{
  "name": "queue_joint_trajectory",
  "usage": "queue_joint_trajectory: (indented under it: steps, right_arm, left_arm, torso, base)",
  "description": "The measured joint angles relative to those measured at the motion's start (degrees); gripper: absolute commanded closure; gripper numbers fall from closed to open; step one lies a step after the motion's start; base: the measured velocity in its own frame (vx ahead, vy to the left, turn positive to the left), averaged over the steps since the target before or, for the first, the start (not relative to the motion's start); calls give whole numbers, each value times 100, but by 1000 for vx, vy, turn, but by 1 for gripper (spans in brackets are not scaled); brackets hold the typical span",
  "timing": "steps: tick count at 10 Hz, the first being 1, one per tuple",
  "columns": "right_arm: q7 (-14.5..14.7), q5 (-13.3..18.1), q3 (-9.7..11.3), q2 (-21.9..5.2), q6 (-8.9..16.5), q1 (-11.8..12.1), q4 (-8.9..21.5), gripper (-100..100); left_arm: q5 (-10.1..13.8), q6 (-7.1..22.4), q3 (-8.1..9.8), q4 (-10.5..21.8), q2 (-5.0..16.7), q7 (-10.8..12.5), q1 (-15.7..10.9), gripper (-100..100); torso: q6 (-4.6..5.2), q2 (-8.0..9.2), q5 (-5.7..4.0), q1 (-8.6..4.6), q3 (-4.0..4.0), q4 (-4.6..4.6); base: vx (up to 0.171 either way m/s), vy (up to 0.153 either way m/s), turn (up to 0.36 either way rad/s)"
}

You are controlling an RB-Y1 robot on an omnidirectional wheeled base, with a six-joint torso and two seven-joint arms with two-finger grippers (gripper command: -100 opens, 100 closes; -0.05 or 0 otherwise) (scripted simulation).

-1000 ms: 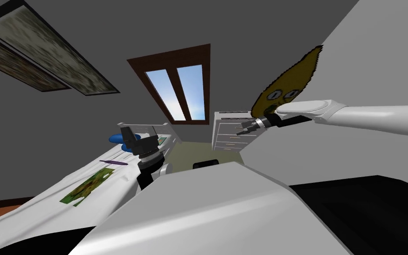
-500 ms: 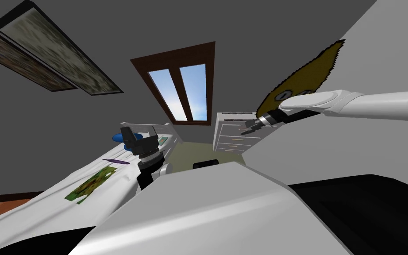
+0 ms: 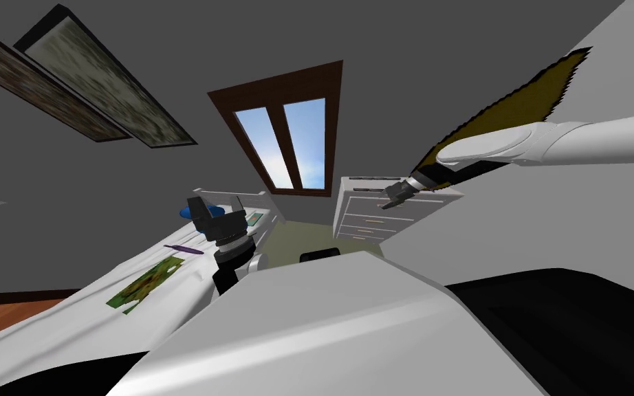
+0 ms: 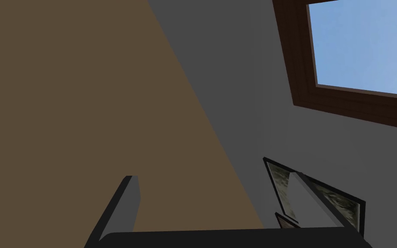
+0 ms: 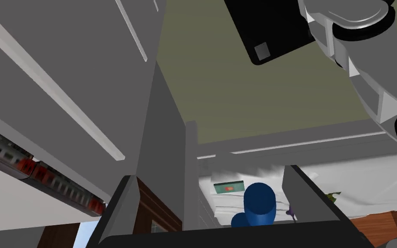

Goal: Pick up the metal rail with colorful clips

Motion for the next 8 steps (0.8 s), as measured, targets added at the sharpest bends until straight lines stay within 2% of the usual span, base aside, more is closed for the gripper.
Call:
queue_joint_trajectory:
  steps: [1,2,4,6,7,8]
  right_arm:
    - [11,39,19,-143,-52,6,67,-100]
    - [64,30,171,-204,-79,-110,82,-100]
    - [160,205,304,-499,-164,-77,185,-100]
    - [167,439,178,-854,-242,225,245,-100]
    - [193,549,239,-994,-286,257,264,-100]
    - [233,644,140,-1096,-328,483,343,-100]
  left_arm:
    - [0,0,0,0,0,0,0,0]
    - [0,0,0,0,0,0,0,0]
    - [0,0,0,0,0,0,0,0]
    - [0,0,0,0,0,0,1,0]
    - [0,0,0,0,0,0,1,0]
    - [0,0,0,0,0,0,1,0]
  torso:
    - [3,3,-1,0,1,0]
    - [5,23,-1,2,12,5]
    - [1,9,0,1,5,2]
    - [2,-19,-2,-5,-12,-5]
    - [2,-24,-3,-4,-16,-7]
    - [1,-25,-4,-10,-16,-8]
  base:
    - [46,14,-14]
    - [73,11,63]
    - [123,-5,131]
    - [187,-14,103]
    - [177,-27,84]
    - [180,-12,122]
